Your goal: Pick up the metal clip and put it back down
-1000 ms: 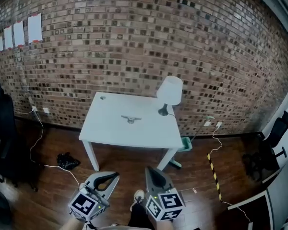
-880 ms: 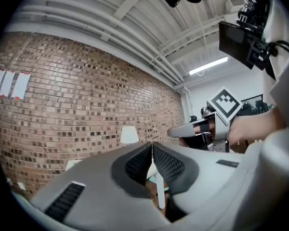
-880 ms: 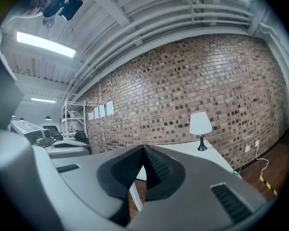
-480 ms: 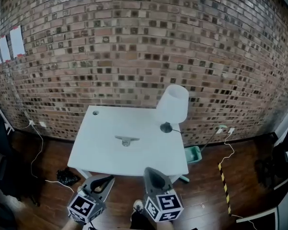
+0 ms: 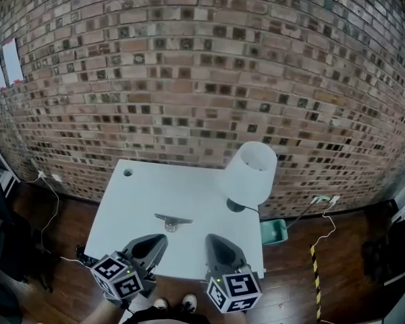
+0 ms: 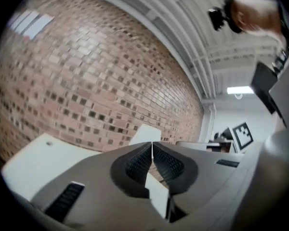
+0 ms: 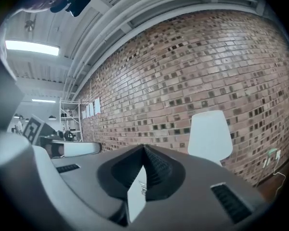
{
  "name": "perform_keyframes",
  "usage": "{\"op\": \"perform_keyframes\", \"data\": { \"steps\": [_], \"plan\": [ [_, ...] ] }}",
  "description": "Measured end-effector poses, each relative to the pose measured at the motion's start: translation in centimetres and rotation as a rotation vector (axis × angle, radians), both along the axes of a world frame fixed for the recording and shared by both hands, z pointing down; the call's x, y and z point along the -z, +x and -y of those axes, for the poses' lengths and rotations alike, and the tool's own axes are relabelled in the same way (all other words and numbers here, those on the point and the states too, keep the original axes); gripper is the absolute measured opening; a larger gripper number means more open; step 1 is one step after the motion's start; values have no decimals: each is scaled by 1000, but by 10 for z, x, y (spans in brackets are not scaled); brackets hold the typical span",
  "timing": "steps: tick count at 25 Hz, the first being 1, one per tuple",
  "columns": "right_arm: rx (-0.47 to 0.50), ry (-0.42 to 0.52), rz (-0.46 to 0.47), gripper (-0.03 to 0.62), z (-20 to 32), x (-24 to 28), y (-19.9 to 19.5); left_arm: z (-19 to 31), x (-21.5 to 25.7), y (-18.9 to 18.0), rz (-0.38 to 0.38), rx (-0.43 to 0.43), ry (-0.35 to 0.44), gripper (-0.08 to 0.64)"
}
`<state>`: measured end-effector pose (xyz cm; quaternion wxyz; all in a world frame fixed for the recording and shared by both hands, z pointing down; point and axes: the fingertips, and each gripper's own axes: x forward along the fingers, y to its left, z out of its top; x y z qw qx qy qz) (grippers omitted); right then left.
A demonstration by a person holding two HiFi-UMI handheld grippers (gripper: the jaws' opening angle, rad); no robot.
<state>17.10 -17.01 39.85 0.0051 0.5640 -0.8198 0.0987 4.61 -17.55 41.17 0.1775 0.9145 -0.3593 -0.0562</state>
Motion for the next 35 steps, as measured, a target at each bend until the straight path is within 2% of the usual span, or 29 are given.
{"op": "perform_keyframes", "data": {
  "steps": [2,5,7,10,12,14,18,22,29,35],
  "plan": [
    [-11,-15,-7,-9,12,-2,2,26,-16,7,-110,-32,-138,23],
    [-31,-42,-26,-9,27,-8,7,59,-48,16,-259,-58,-293,66],
    [-55,-67,-31,-9,35,-14,14,75,-75,21,-394,-52,-396,104],
    [-94,-107,-35,-9,46,-29,24,94,-120,22,-556,4,-537,133],
    [-104,-146,-48,-9,53,-39,27,103,-153,18,-612,67,-626,155],
    [-102,-189,-59,-9,59,-45,26,111,-189,8,-609,154,-704,176],
    [-104,-221,-92,-9,73,-59,30,129,-239,-2,-621,259,-777,186],
    [-61,-238,-135,-9,89,-76,15,136,-264,-3,-566,271,-795,186],
    [37,-278,-130,-9,117,-105,-26,138,-293,-5,-583,329,-876,186],
    [45,-282,-145,-9,132,-140,-37,157,-307,-8,-582,346,-888,187]
  ]
}}
